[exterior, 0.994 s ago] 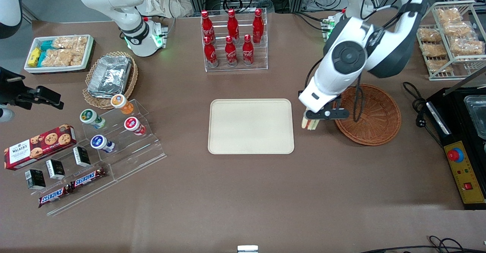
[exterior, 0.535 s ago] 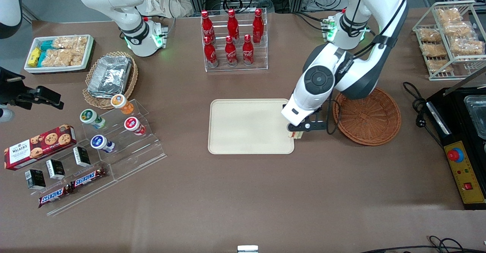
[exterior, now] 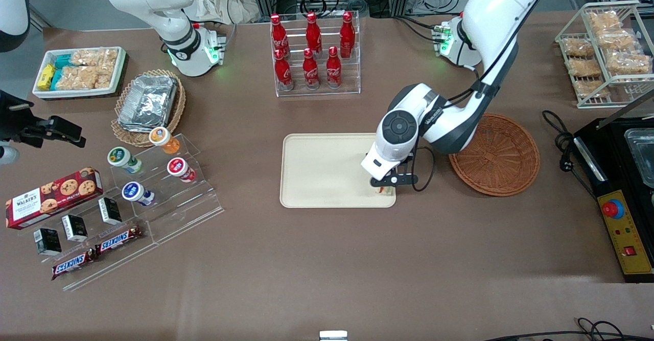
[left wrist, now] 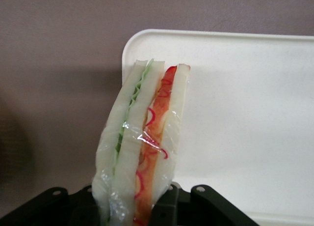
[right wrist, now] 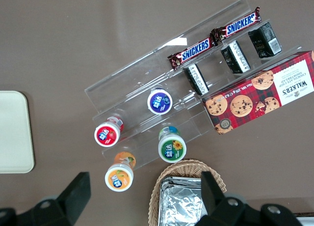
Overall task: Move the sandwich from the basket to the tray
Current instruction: 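Lower the sandwich onto the white tray with the left gripper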
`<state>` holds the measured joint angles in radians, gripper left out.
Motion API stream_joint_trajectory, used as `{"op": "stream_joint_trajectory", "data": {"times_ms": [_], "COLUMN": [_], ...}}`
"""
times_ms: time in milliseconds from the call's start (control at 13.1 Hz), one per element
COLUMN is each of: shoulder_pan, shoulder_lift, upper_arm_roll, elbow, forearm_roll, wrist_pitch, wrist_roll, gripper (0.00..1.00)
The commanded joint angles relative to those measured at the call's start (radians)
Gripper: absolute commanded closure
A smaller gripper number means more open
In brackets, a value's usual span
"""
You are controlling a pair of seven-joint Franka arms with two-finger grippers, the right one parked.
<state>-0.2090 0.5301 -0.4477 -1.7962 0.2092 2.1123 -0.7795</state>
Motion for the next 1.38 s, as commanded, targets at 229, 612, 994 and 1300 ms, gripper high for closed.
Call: {"op": "stream_joint_trajectory", "data": {"times_ms": [229, 612, 994, 1300], "shoulder_pan": [-0.059, -0.064, -0.063, -0.063], "shoulder_lift": [0.09, 0.105, 0.1, 0.094], "upper_arm_roll": [0.006, 0.006, 0.006, 0.006], "elbow": [0.02, 0.026, 0.026, 0.028], "forearm_roll": [0.125, 0.128, 0.127, 0.125], "wrist_pitch": [0.074, 0.074, 0.071, 0.064], "wrist_roll": [-0.136, -0.136, -0.136, -0.138], "gripper": [1.0, 0.01, 0.0, 0.0]}}
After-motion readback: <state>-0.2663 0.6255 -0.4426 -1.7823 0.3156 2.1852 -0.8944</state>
